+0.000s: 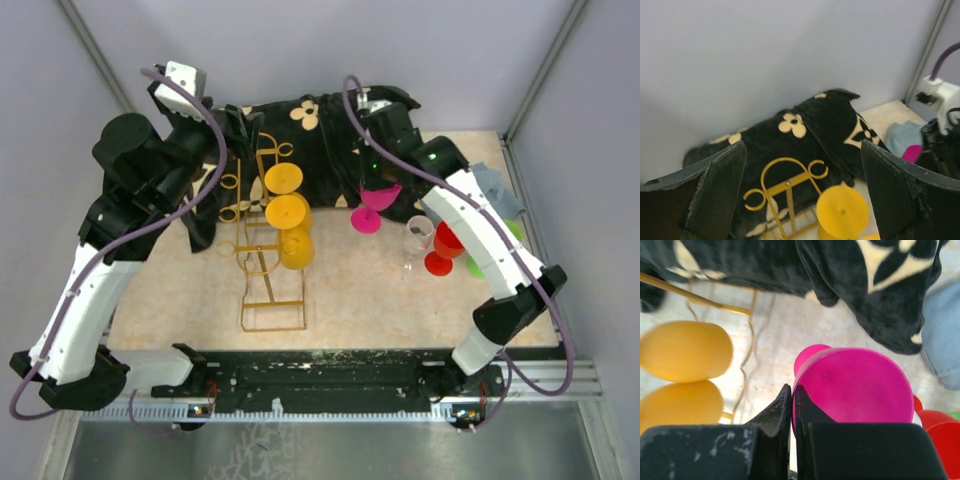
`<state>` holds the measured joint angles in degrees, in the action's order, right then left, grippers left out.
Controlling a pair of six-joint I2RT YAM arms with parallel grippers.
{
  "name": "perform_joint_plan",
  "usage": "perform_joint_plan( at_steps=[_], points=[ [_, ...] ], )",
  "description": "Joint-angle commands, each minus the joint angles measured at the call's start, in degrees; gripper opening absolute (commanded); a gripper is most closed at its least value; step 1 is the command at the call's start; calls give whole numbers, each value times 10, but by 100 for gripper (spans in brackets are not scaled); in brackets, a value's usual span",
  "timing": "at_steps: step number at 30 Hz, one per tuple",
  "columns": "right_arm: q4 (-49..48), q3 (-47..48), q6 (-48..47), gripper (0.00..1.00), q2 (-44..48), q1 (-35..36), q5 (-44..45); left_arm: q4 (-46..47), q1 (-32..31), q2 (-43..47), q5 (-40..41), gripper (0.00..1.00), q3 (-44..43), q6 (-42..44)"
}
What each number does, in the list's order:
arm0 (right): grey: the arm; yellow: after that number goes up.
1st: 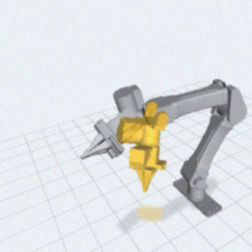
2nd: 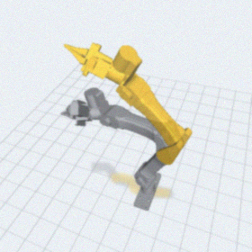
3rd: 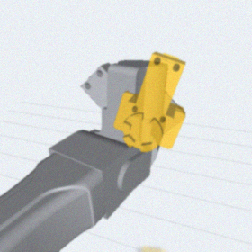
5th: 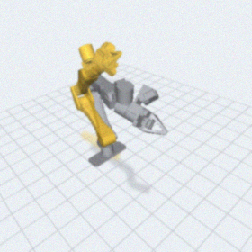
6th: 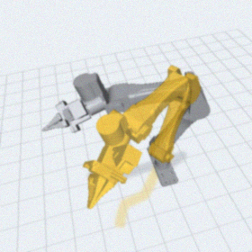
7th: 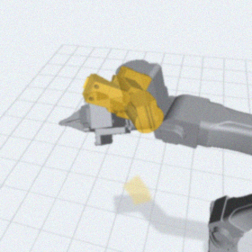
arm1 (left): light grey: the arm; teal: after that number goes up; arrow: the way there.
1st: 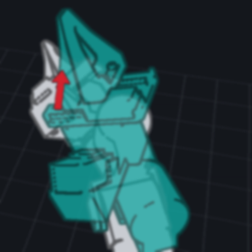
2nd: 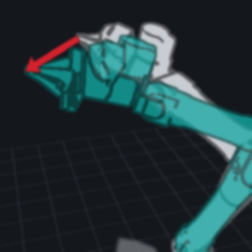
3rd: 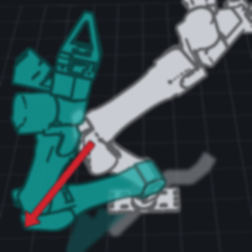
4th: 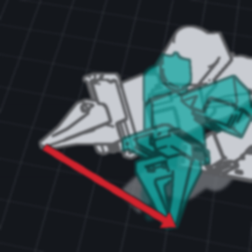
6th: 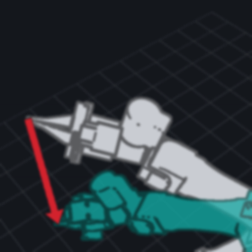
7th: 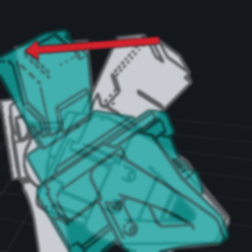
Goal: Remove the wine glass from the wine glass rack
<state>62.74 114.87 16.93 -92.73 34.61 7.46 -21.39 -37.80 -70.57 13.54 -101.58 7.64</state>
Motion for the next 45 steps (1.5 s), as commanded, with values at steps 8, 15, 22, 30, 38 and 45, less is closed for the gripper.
perform_joint_plan(
  at_steps=[8, 15, 22, 30, 38, 45],
  points=[
    [-137, -234, 38, 0, 58, 42, 112, -103, 31, 32, -82, 100, 1, -128],
    [-203, -323, 58, 0, 88, 42, 130, -106, 37, 34, -89, 100, -1, -128],
    [-259, -385, 78, 0, 104, 45, 139, -109, 40, 34, -98, 100, -5, -128],
    [-267, -384, 85, 0, 82, 57, 133, -110, 42, 37, -103, 100, -6, -124],
    [-250, -386, 86, 0, 68, 62, 119, -109, 44, 41, -103, 100, -2, -120],
    [-238, -400, 90, 0, 69, 66, 116, -108, 47, 38, -108, 100, -1, -123]
  ],
)
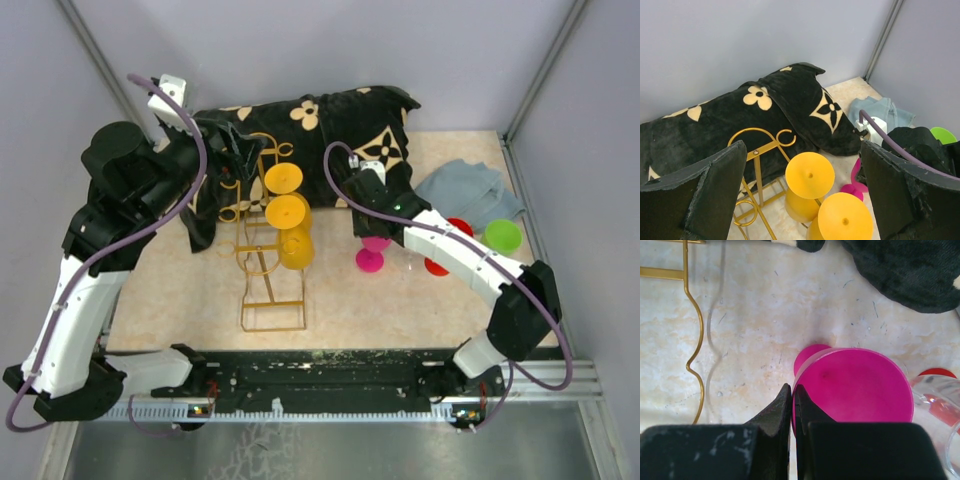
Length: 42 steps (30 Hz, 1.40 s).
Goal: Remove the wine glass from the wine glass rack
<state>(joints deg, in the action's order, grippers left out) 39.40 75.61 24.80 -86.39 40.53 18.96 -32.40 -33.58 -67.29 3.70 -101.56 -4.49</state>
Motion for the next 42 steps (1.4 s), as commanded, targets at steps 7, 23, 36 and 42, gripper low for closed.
perform_joint_plan(
  at_steps=[7, 23, 36, 42],
  points=[
    [11, -13, 18, 0, 5, 7, 21, 1, 5, 1, -14, 100, -3, -5],
    [63, 96, 16, 33, 26, 7, 10, -3, 5, -4, -15, 100, -10, -4],
    [202, 424, -1, 63, -14, -33, -22, -71, 161, -89, -168, 100, -100, -116],
    [185, 479, 28, 65, -49, -80, -161, -95, 431, -197, -466, 100, -118, -254]
  ],
)
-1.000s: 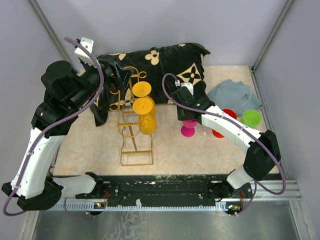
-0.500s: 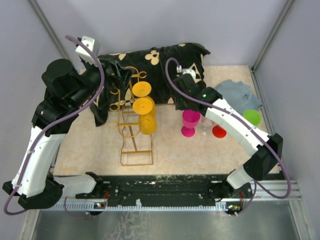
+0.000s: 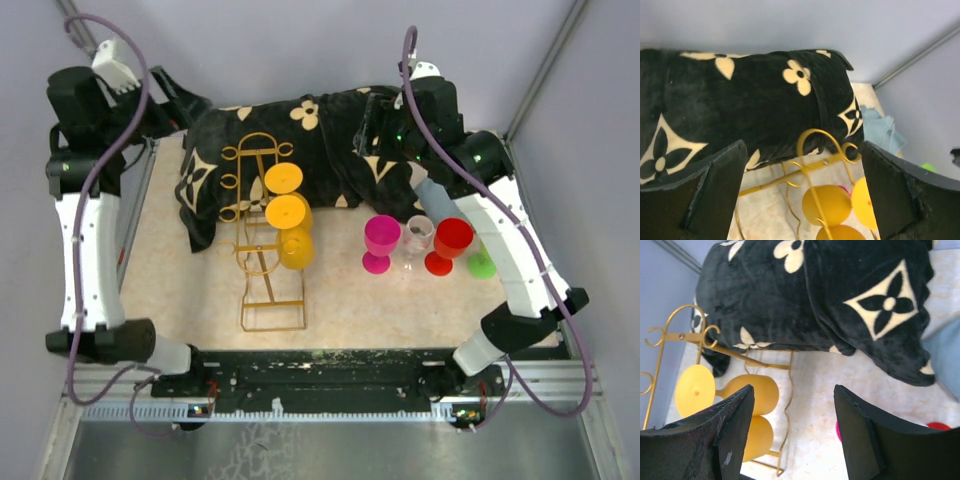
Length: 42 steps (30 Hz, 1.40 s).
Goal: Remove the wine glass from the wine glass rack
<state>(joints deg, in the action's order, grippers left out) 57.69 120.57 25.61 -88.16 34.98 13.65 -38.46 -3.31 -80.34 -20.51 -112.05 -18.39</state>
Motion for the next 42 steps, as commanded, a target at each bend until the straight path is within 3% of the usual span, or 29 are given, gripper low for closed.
perform_joint_plan(
  at_steps=[1, 4, 10, 16, 18, 22, 32, 42],
  points=[
    [-6, 32, 28, 65, -35, -34, -139, -34, 159, -100, -297, 100, -13, -134],
    [-39, 33, 59, 63, -42, -61, -229, 8, 217, -135, -406, 99, 13, -181],
    [-126, -22, 145, 55, -38, -95, -397, 167, 243, -103, -481, 99, 97, -272],
    [-236, -141, 218, 37, -18, -98, -513, 296, 243, -39, -488, 99, 241, -377],
    [-281, -183, 240, 31, -9, -98, -533, 308, 243, -23, -484, 99, 271, -381],
    [-349, -240, 280, 28, 3, -99, -563, 326, 243, 3, -479, 100, 309, -394],
    [-466, -300, 357, 32, 11, -94, -605, 310, 243, 25, -469, 99, 338, -385],
    [-476, -305, 358, 32, -7, -72, -606, 308, 243, 21, -471, 99, 333, -384]
  ],
)
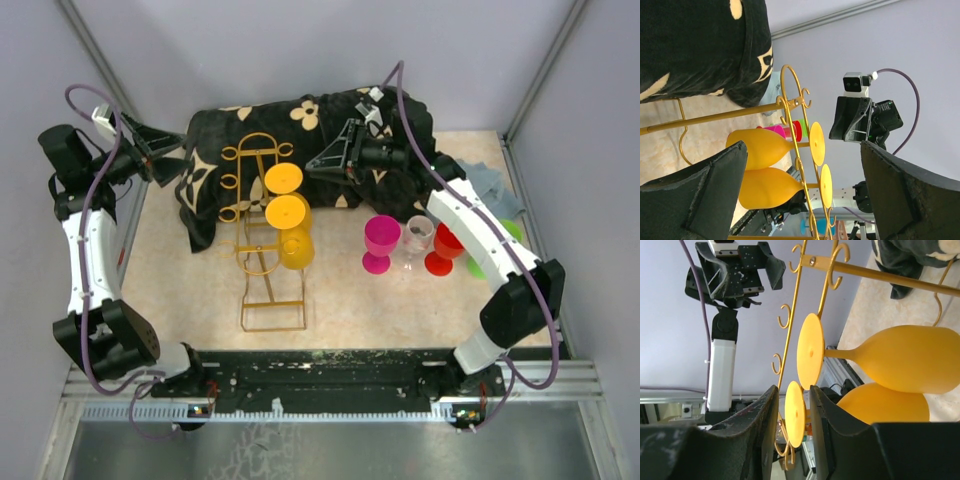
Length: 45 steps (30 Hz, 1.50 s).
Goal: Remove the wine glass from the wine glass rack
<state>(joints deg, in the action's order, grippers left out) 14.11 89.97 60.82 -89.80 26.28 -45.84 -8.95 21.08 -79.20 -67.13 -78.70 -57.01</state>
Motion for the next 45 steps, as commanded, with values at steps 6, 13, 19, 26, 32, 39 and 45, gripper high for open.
perform_joint_plan(
  at_steps=[6, 13, 19, 26, 32, 39, 45],
  points=[
    [-38, 4, -1, 32, -4, 27, -9, 12, -1, 8, -8, 99, -3, 3],
    [-22, -1, -16, 35, -6, 28, -2, 14, -1, 7, -11, 99, -4, 3],
    [-10, -4, -28, 39, -10, 28, 5, 16, -1, 8, -15, 99, -5, 2],
    [-13, 3, -30, 39, -23, 28, 2, 16, -1, 9, -17, 100, -5, 3],
    [-16, 11, -30, 37, -30, 28, 2, 15, -1, 10, -19, 99, -6, 4],
    [-19, 23, -28, 35, -40, 31, 1, 15, -1, 9, -21, 99, -7, 6],
    [-19, 37, -27, 35, -44, 37, 1, 15, -1, 7, -22, 99, -7, 5]
  ],
)
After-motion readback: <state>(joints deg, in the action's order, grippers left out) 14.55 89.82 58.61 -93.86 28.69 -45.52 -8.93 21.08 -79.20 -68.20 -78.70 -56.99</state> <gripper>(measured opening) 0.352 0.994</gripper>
